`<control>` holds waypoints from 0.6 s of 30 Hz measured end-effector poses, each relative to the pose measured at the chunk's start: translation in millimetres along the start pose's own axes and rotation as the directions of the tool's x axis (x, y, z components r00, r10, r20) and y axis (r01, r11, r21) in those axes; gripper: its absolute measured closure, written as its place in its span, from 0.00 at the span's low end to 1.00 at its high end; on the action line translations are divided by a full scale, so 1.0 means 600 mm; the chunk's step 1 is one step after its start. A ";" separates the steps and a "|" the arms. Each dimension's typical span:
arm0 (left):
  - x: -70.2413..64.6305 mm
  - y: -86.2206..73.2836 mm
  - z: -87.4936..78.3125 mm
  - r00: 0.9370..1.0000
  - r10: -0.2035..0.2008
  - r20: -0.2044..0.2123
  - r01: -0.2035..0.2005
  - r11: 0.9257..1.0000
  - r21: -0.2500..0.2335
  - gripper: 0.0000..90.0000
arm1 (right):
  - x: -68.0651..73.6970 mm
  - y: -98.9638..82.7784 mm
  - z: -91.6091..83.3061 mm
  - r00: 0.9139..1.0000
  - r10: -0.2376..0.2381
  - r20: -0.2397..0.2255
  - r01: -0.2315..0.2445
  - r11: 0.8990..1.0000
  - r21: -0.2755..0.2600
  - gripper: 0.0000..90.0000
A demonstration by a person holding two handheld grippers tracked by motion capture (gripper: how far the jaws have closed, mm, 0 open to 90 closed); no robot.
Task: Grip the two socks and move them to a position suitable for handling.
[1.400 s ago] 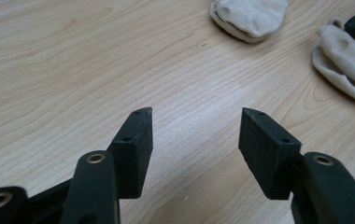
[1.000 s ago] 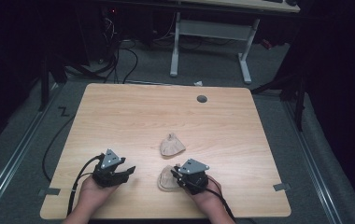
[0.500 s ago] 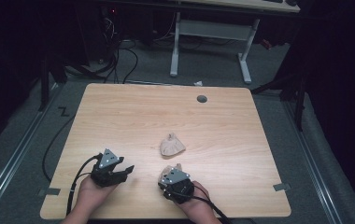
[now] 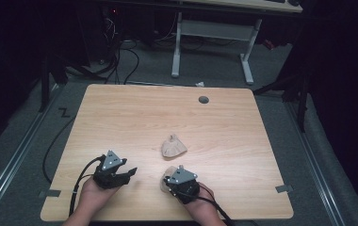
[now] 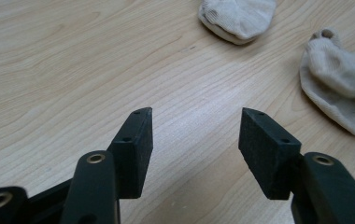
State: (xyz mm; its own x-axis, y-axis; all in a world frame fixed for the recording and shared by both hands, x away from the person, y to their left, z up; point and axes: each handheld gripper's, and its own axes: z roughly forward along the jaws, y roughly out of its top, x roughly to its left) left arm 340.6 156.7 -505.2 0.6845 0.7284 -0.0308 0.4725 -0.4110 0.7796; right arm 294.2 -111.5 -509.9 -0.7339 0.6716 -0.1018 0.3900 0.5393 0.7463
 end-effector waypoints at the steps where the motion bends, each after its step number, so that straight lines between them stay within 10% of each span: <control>1: -0.001 0.000 0.001 1.000 0.004 0.003 -0.004 1.000 0.003 0.50 | -0.002 0.002 -0.005 1.000 0.002 0.007 -0.002 1.000 -0.016 0.94; 12: -0.063 0.017 0.027 0.996 0.051 0.074 -0.052 0.999 0.014 0.54 | -0.040 -0.013 -0.060 0.994 0.102 0.050 -0.095 0.987 -0.126 0.93; 18: -0.097 0.028 0.044 0.990 0.050 0.133 -0.053 0.998 0.017 0.75 | -0.062 -0.030 -0.077 0.986 0.143 0.084 -0.130 0.982 -0.137 0.92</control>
State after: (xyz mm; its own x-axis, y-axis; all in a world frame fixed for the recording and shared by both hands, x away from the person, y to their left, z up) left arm 323.3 92.9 -506.9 0.7753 0.6271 -0.0748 0.4451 -0.4586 0.7692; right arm 288.9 -169.5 -489.2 -0.6216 0.7818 -0.0491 0.4024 0.3724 0.8363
